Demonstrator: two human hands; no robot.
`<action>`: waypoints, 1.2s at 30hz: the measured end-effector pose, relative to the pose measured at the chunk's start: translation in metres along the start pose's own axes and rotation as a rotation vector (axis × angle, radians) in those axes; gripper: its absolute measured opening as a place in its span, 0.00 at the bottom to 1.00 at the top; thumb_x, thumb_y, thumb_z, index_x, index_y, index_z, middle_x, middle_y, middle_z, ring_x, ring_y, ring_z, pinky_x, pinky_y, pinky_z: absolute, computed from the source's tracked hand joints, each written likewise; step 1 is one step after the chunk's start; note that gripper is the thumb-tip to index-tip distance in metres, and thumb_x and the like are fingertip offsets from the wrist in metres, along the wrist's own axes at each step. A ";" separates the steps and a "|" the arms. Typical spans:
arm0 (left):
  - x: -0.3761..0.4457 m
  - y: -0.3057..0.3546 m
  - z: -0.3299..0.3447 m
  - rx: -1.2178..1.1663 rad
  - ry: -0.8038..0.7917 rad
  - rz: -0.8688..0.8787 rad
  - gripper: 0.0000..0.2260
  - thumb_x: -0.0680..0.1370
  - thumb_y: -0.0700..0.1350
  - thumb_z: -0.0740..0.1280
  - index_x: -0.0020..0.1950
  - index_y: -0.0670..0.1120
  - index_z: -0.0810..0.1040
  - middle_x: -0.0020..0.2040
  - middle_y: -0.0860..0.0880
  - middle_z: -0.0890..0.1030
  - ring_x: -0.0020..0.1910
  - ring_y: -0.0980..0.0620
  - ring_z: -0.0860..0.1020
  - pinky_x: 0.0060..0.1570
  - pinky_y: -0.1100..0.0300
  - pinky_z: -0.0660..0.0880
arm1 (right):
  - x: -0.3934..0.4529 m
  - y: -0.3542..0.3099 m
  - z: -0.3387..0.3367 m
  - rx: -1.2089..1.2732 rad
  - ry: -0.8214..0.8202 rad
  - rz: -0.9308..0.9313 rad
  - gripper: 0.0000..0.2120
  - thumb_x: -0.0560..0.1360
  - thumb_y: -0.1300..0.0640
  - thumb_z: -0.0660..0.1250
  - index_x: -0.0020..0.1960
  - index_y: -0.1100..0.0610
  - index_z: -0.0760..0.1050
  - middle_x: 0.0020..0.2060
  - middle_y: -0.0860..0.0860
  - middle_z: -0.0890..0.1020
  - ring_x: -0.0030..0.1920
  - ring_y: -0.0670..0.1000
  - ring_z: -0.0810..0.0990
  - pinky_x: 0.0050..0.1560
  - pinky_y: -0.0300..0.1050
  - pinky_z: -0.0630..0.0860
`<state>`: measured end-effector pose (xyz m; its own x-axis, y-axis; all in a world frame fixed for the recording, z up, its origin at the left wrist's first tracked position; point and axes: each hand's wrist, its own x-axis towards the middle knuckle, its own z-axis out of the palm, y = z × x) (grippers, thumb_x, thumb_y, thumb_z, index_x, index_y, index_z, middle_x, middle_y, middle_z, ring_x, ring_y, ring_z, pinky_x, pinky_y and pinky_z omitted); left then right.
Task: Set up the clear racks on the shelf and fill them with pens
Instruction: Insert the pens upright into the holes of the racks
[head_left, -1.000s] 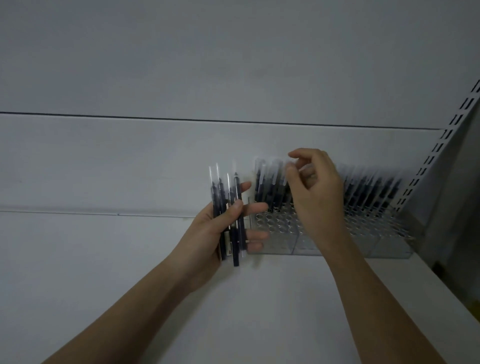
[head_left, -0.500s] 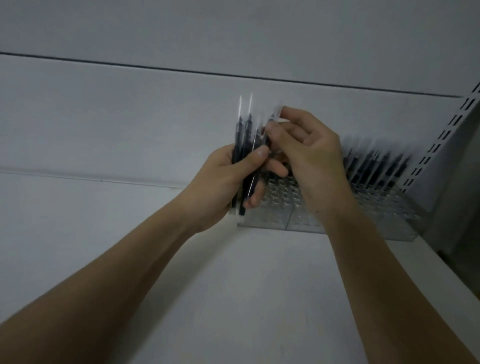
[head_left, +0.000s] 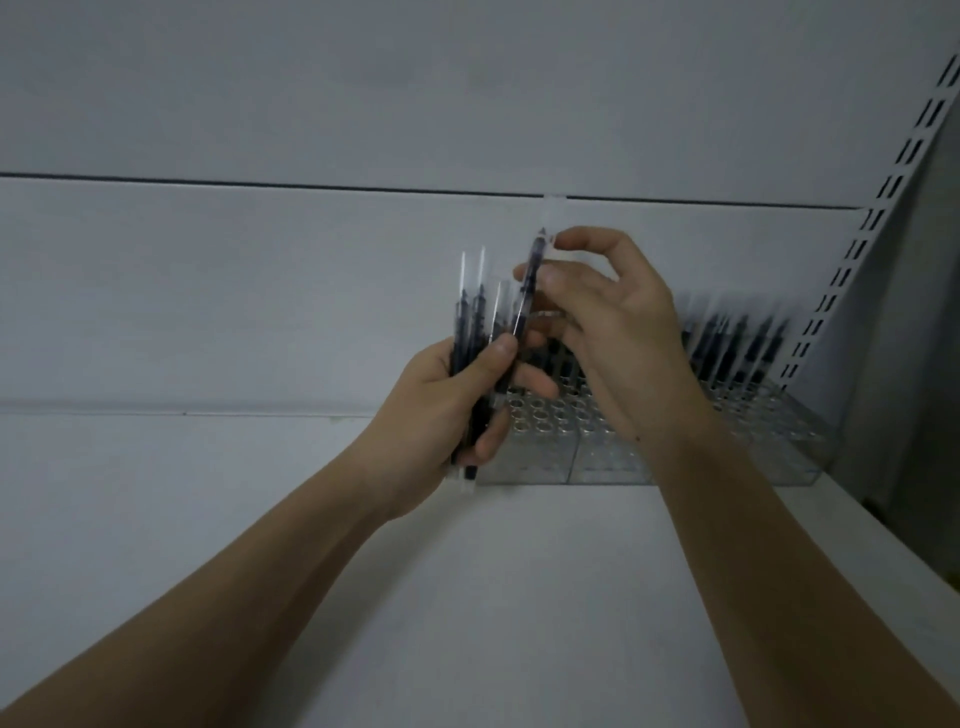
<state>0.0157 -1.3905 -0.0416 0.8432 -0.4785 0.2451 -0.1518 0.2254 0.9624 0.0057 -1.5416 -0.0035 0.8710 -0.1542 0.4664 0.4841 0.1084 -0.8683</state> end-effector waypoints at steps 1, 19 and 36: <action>0.000 0.000 -0.001 0.008 0.010 0.001 0.15 0.83 0.49 0.59 0.55 0.41 0.79 0.43 0.41 0.83 0.21 0.52 0.64 0.29 0.56 0.54 | 0.000 0.000 -0.001 0.002 0.002 0.002 0.09 0.79 0.65 0.67 0.57 0.59 0.73 0.46 0.56 0.85 0.40 0.55 0.81 0.40 0.47 0.79; 0.004 0.000 -0.008 0.009 0.101 0.085 0.12 0.84 0.46 0.59 0.60 0.44 0.78 0.44 0.47 0.82 0.20 0.54 0.61 0.23 0.64 0.59 | 0.008 -0.010 -0.010 0.028 0.284 -0.166 0.17 0.78 0.66 0.68 0.63 0.53 0.70 0.47 0.55 0.84 0.43 0.53 0.85 0.42 0.44 0.80; 0.008 0.002 -0.014 -0.090 0.220 0.095 0.13 0.84 0.46 0.57 0.64 0.43 0.75 0.37 0.48 0.79 0.24 0.52 0.68 0.23 0.62 0.65 | 0.010 0.018 -0.026 -0.528 0.223 -0.288 0.23 0.81 0.60 0.65 0.71 0.43 0.65 0.48 0.46 0.78 0.45 0.50 0.83 0.48 0.51 0.83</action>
<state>0.0298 -1.3819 -0.0388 0.9208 -0.2575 0.2929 -0.1975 0.3396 0.9196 0.0210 -1.5666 -0.0184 0.6467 -0.3114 0.6962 0.5401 -0.4575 -0.7064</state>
